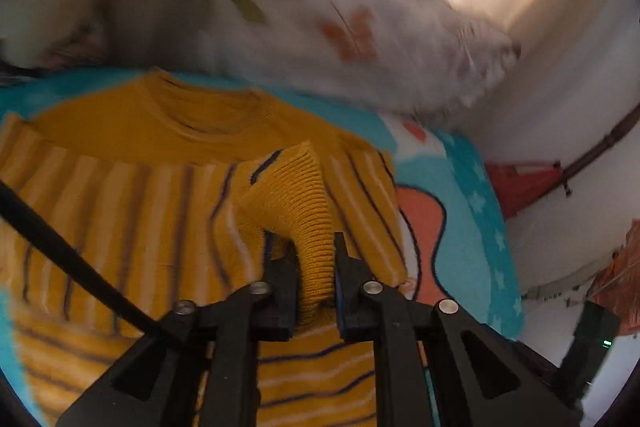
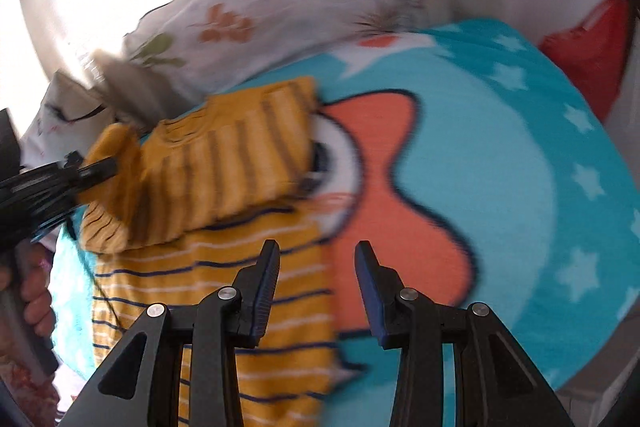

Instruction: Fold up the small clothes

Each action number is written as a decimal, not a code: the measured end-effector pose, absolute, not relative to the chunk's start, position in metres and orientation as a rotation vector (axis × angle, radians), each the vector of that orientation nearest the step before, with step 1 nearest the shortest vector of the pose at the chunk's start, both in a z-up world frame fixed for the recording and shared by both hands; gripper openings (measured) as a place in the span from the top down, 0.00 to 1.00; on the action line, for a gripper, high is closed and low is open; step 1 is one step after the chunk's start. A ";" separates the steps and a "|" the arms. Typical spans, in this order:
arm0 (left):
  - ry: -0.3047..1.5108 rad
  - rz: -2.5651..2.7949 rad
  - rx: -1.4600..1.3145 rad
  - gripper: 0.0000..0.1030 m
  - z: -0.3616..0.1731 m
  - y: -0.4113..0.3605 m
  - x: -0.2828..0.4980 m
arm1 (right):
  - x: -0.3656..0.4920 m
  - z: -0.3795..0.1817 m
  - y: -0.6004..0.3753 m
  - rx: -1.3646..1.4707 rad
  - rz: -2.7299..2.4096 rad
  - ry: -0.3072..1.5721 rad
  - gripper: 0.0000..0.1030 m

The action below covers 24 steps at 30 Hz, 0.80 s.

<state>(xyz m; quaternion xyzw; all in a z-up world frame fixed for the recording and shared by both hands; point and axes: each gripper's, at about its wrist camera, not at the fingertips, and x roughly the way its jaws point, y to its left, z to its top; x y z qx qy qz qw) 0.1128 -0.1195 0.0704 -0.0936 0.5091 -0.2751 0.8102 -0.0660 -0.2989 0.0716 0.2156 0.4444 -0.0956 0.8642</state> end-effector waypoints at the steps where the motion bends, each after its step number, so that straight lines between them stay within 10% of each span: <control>1: 1.127 -0.591 -0.196 0.80 0.059 -0.130 0.114 | -0.071 0.071 -0.305 0.453 -0.208 0.934 0.59; 10: 1.109 -0.537 -0.236 0.45 0.079 -0.080 0.067 | -0.051 0.072 -0.309 0.441 -0.118 0.928 0.49; 24: 1.068 -0.046 -0.301 0.44 0.069 0.116 0.011 | 0.081 0.031 -0.224 0.391 0.134 1.059 0.44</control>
